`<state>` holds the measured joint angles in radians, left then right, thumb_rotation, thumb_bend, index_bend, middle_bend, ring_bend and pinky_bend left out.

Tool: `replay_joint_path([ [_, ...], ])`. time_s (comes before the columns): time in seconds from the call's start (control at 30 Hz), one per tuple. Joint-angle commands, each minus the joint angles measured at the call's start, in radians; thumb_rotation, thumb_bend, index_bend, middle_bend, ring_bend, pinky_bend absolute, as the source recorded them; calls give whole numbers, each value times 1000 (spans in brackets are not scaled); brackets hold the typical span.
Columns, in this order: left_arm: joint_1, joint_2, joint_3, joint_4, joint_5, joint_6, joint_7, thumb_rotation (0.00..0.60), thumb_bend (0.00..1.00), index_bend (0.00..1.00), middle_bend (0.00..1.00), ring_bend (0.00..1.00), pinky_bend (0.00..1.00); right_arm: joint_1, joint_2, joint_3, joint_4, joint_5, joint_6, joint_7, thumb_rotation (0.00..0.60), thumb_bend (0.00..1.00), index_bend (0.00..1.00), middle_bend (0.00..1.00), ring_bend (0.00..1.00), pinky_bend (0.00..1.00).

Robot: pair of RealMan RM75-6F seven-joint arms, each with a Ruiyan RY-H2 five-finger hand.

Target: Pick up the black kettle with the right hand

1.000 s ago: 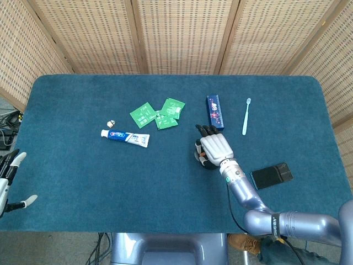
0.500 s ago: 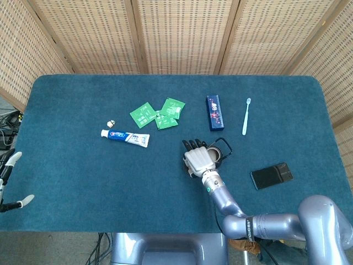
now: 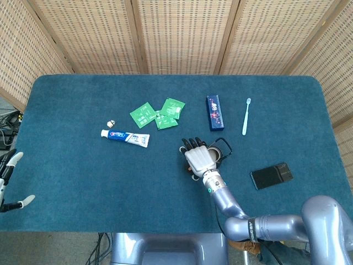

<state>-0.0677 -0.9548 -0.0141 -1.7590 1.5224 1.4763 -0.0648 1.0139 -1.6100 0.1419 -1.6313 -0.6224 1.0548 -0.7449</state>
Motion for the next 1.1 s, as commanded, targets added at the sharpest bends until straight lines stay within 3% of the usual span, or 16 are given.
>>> replay_joint_path([
  [0.03,1,1,1,-1,4,3,-1,600,0,0,0,0,0,-34,92,9,-111,-64,43,27,600,222,218,0,0,0],
  [0.27,9,3,8,0,29,23,-9,600,0,0,0,0,0,-165,312,-63,-249,-316,142,138,600,215,217,0,0,0],
  [0.47,23,-3,20,3,63,53,-9,600,0,0,0,0,0,-355,454,-173,-157,-609,285,396,600,86,183,0,0,0],
  [0.63,32,-11,27,6,83,72,-2,600,0,0,0,0,0,-451,474,-214,-59,-708,364,539,600,0,109,0,0,0],
  [0.93,49,-32,41,20,117,101,20,600,0,0,0,0,0,-646,443,-275,86,-780,516,678,600,0,61,0,0,0],
  [1.1,50,-41,42,27,122,101,29,600,0,0,0,0,0,-707,420,-274,132,-814,557,705,600,0,63,0,0,0],
])
